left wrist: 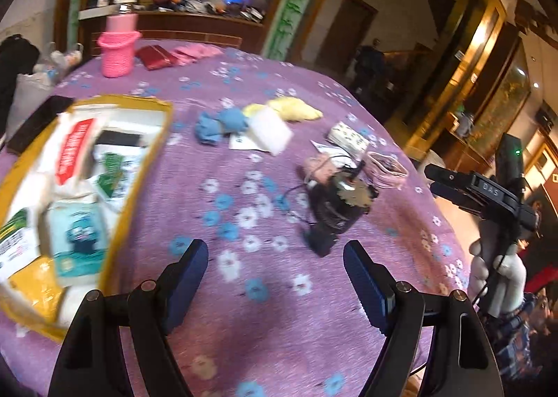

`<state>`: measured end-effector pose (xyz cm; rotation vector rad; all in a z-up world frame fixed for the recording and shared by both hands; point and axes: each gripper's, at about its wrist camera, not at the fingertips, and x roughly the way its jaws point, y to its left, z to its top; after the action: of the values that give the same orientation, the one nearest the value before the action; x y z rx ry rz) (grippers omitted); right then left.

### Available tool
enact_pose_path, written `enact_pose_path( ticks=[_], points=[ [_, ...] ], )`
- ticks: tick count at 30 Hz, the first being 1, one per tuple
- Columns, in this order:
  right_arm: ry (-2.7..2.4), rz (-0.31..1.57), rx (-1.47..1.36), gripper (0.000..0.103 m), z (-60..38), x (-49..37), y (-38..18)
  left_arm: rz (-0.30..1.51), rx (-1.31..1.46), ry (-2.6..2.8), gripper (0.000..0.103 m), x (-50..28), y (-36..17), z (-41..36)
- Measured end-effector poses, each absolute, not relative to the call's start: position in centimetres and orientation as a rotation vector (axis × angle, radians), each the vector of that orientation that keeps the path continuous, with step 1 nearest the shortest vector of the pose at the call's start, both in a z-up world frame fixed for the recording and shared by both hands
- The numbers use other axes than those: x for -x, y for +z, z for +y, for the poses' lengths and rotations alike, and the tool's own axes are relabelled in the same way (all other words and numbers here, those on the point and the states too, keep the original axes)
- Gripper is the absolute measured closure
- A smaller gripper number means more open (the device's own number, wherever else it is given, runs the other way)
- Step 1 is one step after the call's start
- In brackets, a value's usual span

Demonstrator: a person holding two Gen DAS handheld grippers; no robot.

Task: Organize soft objects
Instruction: 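Grasp the lemon-print tissue pack with the right tool while the left tool grasps the blue cloth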

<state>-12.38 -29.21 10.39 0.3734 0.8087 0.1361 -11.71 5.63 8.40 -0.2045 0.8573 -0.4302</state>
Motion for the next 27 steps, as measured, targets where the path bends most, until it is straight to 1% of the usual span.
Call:
enact_pose_path(
  ticks=[6, 12, 17, 23, 25, 27],
  points=[
    [0.082, 0.84, -0.389, 0.023, -32.3, 9.7, 9.2, 0.891, 0.233, -0.44, 0.02, 9.0, 8.4, 4.3],
    [0.103, 0.883, -0.321, 0.023, -31.3, 6.3, 8.8, 0.941, 0.272, -0.408, 0.02, 5.5, 7.6, 4.2],
    [0.128, 0.903, -0.294, 0.023, -30.2, 3.3, 8.7, 0.962, 0.238, -0.385, 0.02, 2.3, 7.4, 3.8],
    [0.136, 0.916, -0.321, 0.023, -30.1, 0.3, 8.1, 0.967, 0.113, -0.35, 0.02, -2.6, 6.7, 3.2],
    [0.138, 0.926, -0.33, 0.023, -30.1, -0.4, 7.7, 0.955, -0.012, -0.381, 0.02, -4.2, 6.6, 2.4],
    [0.146, 0.94, -0.326, 0.023, -30.0, -0.9, 7.3, 0.928, -0.205, -0.403, 0.02, -5.2, 6.5, 1.3]
  ],
)
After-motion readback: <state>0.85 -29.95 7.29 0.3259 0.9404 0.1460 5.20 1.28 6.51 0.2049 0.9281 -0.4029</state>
